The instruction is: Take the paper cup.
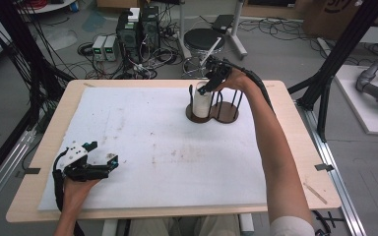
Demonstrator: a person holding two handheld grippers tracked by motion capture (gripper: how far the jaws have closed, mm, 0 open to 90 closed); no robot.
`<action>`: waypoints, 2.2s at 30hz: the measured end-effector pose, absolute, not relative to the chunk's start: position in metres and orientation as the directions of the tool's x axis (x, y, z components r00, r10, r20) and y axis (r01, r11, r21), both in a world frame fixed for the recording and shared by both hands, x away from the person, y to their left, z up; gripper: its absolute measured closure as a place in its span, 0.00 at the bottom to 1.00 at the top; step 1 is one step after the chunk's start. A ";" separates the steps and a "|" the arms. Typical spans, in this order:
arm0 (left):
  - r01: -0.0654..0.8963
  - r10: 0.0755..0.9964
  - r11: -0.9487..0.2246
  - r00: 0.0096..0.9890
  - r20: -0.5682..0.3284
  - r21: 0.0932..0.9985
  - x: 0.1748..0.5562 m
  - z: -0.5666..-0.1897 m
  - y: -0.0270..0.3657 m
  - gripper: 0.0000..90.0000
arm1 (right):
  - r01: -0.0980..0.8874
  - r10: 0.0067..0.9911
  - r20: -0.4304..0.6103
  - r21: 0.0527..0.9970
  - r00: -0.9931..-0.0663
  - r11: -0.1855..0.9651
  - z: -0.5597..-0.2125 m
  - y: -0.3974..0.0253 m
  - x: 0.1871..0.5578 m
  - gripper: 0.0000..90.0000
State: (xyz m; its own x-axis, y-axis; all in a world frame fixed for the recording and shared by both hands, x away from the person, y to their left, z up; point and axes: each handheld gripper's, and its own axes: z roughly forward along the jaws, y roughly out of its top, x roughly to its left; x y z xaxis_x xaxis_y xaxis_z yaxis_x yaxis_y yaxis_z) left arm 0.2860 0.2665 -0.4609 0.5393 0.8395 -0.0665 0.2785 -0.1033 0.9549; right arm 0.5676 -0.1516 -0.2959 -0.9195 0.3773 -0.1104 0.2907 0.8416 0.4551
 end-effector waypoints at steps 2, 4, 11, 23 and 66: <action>0.280 0.839 -0.104 0.540 -0.067 0.954 0.286 -0.461 0.267 0.02 | 0.288 0.374 -0.117 0.447 -0.920 0.847 -0.298 -0.150 0.569 0.18; 0.280 0.839 -0.104 0.540 -0.067 0.954 0.286 -0.461 0.267 0.02 | 0.298 0.380 -0.110 0.440 -0.918 0.847 -0.301 -0.149 0.570 0.18; 0.279 0.839 -0.105 0.540 -0.065 0.954 0.286 -0.461 0.267 0.02 | 0.315 0.386 -0.091 0.424 -0.918 0.849 -0.311 -0.147 0.577 0.18; 0.283 0.840 -0.108 0.539 -0.064 0.953 0.286 -0.461 0.266 0.02 | 0.332 0.388 -0.069 0.397 -0.919 0.856 -0.315 -0.147 0.580 0.31; 0.284 0.841 -0.116 0.538 -0.058 0.952 0.287 -0.461 0.265 0.02 | 0.354 0.434 -0.053 0.493 -0.899 0.795 -0.281 -0.159 0.571 0.41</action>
State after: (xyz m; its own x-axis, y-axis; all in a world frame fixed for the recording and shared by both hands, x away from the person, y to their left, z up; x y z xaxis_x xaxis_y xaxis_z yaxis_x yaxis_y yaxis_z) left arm 0.2866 0.2651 -0.4607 0.5382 0.8408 -0.0581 0.2844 -0.1163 0.9516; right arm 0.5711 -0.1591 -0.2814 -0.8994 0.4339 -0.0527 0.3544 0.7946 0.4930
